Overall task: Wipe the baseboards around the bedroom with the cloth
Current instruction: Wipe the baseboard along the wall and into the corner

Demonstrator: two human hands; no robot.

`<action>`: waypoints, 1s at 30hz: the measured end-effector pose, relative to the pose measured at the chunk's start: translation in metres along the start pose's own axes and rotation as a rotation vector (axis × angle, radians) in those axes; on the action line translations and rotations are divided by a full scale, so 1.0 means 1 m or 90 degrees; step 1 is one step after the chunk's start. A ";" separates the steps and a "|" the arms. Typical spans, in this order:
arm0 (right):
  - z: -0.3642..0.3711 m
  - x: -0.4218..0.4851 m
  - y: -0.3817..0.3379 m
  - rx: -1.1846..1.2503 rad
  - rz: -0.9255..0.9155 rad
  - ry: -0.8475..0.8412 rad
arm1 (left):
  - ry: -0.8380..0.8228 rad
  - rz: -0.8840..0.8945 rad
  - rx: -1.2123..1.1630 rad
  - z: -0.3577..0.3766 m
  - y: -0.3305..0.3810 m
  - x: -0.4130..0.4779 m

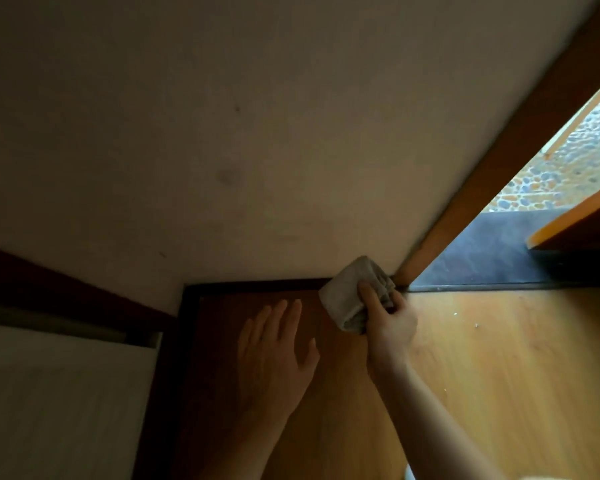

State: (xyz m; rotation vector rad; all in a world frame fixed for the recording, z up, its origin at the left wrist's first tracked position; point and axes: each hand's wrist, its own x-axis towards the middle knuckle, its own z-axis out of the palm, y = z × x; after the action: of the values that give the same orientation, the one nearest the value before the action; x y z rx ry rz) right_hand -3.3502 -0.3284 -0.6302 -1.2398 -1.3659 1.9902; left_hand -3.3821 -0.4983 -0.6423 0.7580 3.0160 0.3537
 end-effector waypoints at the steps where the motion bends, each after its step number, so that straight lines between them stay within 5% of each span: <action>1: 0.002 -0.020 -0.032 -0.002 -0.005 -0.012 | 0.009 0.006 -0.003 -0.034 0.008 0.001; 16: 0.015 -0.231 -0.439 0.019 -0.069 -0.125 | 0.128 0.103 -0.055 -0.456 0.114 0.009; 25: 0.001 -0.289 -0.478 0.050 -0.123 -0.038 | 0.109 0.218 -0.055 -0.524 0.125 0.026; 30: -0.050 -0.323 -0.472 0.102 -0.114 0.107 | 0.091 0.348 -0.111 -0.532 0.159 0.009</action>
State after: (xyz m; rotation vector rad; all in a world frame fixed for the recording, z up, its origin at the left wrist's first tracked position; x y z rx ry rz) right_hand -3.2064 -0.3419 -0.0745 -1.1418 -1.1689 1.7916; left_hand -3.3512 -0.4720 -0.0881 1.5897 2.7901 0.6904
